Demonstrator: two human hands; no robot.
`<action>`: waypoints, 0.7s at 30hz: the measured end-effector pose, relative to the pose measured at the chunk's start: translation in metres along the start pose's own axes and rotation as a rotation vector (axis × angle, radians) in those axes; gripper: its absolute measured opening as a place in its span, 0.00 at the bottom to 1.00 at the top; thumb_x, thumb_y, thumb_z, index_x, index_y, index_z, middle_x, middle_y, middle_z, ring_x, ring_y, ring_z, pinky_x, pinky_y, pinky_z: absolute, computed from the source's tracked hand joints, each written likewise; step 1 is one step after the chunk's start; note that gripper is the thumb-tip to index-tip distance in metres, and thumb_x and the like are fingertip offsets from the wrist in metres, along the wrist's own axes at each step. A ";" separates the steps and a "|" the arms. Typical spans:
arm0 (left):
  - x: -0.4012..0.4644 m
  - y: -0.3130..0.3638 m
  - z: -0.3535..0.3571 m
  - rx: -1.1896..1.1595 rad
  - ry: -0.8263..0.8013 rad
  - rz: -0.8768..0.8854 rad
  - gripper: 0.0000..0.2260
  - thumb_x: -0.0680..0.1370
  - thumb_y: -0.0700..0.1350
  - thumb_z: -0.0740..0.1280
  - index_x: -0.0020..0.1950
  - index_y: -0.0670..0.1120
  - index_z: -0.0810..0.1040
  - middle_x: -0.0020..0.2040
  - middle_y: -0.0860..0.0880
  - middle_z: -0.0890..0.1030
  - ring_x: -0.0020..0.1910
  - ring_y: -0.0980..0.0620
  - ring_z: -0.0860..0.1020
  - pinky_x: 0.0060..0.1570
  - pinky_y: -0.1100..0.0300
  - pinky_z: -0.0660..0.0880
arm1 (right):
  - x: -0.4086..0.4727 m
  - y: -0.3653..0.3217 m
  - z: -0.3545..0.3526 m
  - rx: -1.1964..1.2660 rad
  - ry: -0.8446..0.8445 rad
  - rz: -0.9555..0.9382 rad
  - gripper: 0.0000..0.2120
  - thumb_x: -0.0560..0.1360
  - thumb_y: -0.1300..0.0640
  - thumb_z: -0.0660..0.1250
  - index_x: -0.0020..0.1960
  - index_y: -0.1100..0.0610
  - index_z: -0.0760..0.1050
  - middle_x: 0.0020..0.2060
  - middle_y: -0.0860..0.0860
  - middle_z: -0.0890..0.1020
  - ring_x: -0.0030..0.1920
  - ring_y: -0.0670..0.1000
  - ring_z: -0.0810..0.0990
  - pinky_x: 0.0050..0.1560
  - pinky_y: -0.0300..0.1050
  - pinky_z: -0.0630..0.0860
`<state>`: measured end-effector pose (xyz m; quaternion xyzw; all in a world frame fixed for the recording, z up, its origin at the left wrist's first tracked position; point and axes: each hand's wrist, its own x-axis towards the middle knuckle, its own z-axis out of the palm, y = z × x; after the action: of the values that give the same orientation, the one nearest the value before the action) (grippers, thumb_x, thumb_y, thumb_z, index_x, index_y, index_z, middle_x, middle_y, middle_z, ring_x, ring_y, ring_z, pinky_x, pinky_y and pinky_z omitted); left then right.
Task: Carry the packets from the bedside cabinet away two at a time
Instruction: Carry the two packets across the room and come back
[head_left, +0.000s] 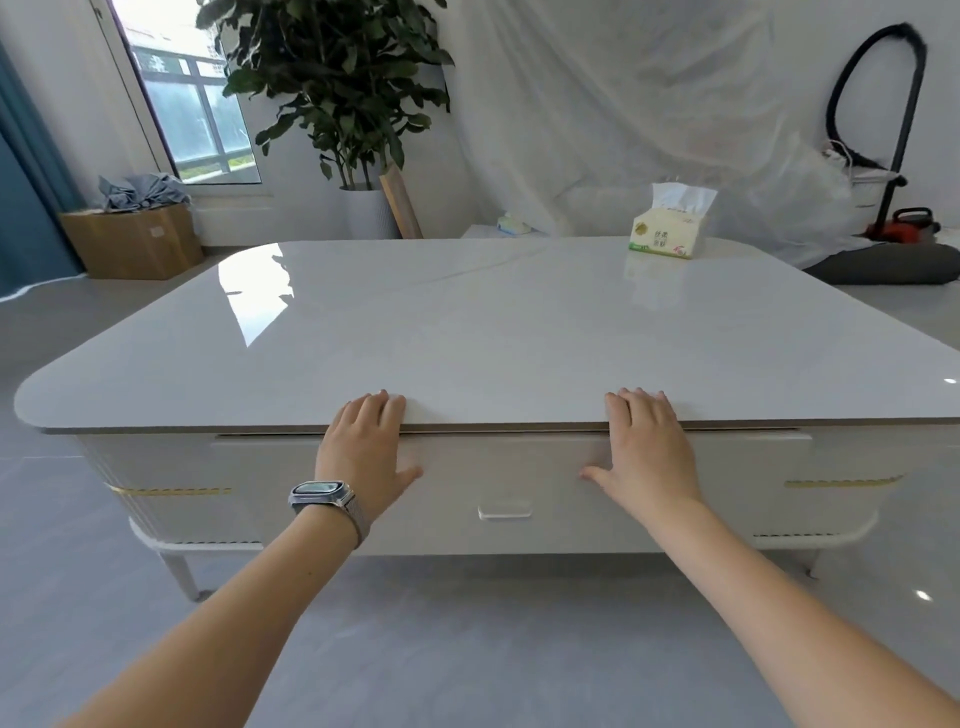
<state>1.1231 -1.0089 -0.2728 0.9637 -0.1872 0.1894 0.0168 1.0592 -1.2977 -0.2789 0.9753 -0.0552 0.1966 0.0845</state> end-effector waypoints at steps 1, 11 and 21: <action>0.001 -0.002 0.006 -0.001 0.045 -0.003 0.37 0.61 0.55 0.81 0.64 0.41 0.75 0.61 0.42 0.78 0.61 0.40 0.76 0.63 0.49 0.72 | 0.000 0.000 0.006 0.014 0.056 0.011 0.44 0.54 0.41 0.83 0.60 0.64 0.73 0.55 0.58 0.78 0.59 0.60 0.77 0.68 0.56 0.69; -0.001 0.000 0.026 -0.032 0.159 -0.039 0.33 0.59 0.45 0.82 0.61 0.41 0.75 0.57 0.42 0.79 0.56 0.39 0.78 0.58 0.46 0.74 | -0.002 0.002 0.030 0.140 0.230 0.041 0.35 0.61 0.47 0.80 0.61 0.64 0.73 0.55 0.59 0.77 0.57 0.63 0.75 0.64 0.56 0.67; 0.013 -0.038 -0.060 -0.229 -0.337 0.014 0.39 0.64 0.69 0.57 0.72 0.53 0.68 0.68 0.55 0.72 0.67 0.52 0.69 0.64 0.56 0.69 | 0.046 0.021 -0.071 0.091 -0.515 -0.086 0.24 0.75 0.38 0.61 0.63 0.52 0.69 0.58 0.48 0.74 0.60 0.52 0.73 0.50 0.47 0.73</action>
<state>1.1264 -0.9716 -0.2109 0.9723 -0.2141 0.0033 0.0932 1.0722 -1.3082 -0.1937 0.9974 -0.0245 -0.0596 0.0320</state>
